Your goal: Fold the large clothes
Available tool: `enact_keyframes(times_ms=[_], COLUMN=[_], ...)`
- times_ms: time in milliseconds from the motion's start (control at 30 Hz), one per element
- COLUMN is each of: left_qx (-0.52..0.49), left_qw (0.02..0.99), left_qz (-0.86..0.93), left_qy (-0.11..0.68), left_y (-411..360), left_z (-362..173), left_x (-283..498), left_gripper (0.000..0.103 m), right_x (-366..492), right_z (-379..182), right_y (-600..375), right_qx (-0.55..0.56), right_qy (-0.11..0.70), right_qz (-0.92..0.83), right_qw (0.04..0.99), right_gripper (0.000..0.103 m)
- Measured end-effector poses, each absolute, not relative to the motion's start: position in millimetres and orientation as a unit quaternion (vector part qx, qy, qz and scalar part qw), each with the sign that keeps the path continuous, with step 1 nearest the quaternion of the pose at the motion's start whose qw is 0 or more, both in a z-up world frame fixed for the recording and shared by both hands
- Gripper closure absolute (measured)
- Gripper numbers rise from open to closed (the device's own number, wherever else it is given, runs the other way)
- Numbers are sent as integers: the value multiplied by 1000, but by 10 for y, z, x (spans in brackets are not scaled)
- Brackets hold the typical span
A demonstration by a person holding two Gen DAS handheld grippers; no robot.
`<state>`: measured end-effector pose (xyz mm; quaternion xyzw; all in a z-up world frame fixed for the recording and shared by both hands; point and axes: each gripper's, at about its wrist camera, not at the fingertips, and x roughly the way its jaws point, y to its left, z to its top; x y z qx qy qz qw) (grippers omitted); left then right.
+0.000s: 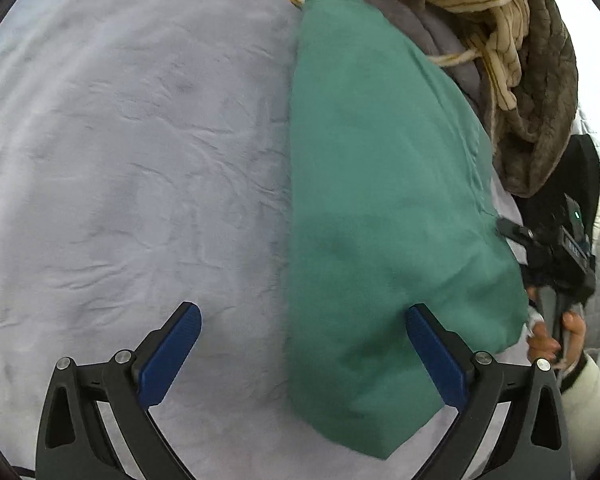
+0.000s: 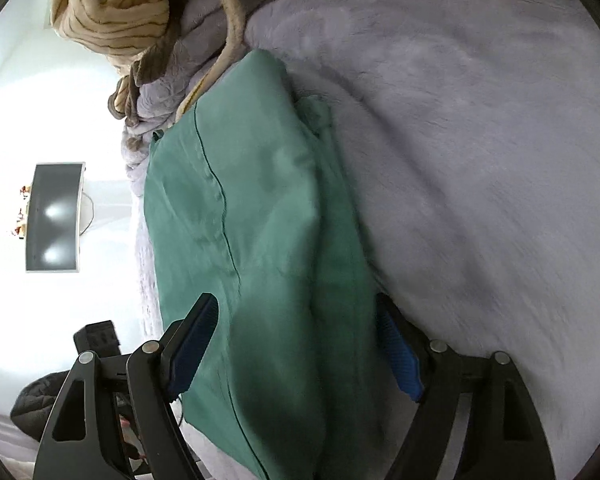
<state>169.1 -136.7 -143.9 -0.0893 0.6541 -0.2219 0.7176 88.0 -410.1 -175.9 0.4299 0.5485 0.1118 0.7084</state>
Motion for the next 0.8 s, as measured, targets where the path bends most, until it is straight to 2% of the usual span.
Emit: enact_keyframes(times_ms=[200, 333, 367, 400, 467, 500, 567, 667, 800], left_qx=[-99, -99, -99, -99, -95, -91, -97, -123, -146], left_qw=[697, 685, 684, 683, 688, 692, 694, 692, 695], left_qz=[-275, -283, -285, -288, -291, -294, -301, -314, -321], left_qy=[655, 664, 664, 664, 658, 653, 646, 638, 627], left_y=[-1699, -1861, -1887, -1909, -1920, -1907, -1836, -1725, -1617], left_z=[-1587, -1750, -1753, -1736, -1669, -1614, -1523, -1334, -1060], left_x=[1763, 1831, 1838, 1837, 1821, 1802, 1787, 1801, 1727], left_gripper=[0, 0, 0, 1, 19, 25, 46, 55, 56], right_x=[1209, 1248, 1244, 1240, 1214, 1185, 1140, 1077, 1044], right_z=[-1821, -1974, -1982, -1972, -1932, -1879, -1774, -1596, -1363], right_y=[-3992, -4072, -4083, -4079, -4062, -4066, -4066, -4015, -3835], right_qx=[407, 452, 459, 455, 466, 473, 495, 526, 525], right_qy=[555, 544, 544, 547, 539, 529, 505, 474, 464], right_qz=[140, 129, 121, 114, 128, 136, 156, 189, 221], right_qw=[711, 695, 692, 694, 690, 691, 689, 680, 678], right_gripper=[19, 19, 25, 45, 66, 73, 77, 78, 78])
